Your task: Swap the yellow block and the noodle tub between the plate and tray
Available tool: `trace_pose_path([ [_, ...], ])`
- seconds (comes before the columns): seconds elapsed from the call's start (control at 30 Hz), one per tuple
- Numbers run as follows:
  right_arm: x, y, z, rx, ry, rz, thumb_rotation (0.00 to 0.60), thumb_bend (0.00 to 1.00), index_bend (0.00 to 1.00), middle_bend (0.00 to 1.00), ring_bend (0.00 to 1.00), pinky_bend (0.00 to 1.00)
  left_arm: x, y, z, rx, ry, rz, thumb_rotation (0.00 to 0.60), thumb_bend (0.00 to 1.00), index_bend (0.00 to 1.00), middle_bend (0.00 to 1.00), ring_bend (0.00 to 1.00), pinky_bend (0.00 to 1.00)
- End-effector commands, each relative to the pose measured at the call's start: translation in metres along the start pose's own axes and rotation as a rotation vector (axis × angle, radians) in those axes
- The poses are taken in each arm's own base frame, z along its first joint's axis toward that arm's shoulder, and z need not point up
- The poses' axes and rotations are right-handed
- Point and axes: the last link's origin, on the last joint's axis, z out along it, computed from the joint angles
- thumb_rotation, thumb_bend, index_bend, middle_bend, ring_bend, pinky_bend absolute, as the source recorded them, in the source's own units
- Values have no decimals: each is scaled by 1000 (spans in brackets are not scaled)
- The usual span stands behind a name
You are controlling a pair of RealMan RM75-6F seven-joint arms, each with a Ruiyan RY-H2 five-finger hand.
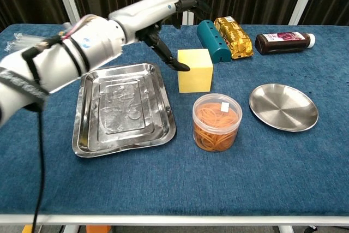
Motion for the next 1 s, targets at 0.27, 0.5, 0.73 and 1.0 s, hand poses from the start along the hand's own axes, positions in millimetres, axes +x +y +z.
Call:
trace_pose_path([
  [0.27, -4, 4, 1, -23, -19, -9, 600, 56, 0, 0, 0, 0, -30, -14, 44, 40, -93, -13, 600, 23, 85, 77, 15, 176],
  [0.5, -8, 7, 1, -33, -24, -9, 600, 56, 0, 0, 0, 0, -42, -21, 48, 72, -162, -19, 600, 20, 88, 137, 15, 182],
  [0.73, -6, 11, 1, -45, -12, -7, 600, 57, 0, 0, 0, 0, -39, -17, 51, 71, -39, -10, 600, 141, 238, 378, 152, 311],
  [1.0, -8, 8, 1, -36, -19, -4, 600, 66, 0, 0, 0, 0, -13, -19, 42, 42, 55, 3, 600, 186, 272, 455, 220, 363],
])
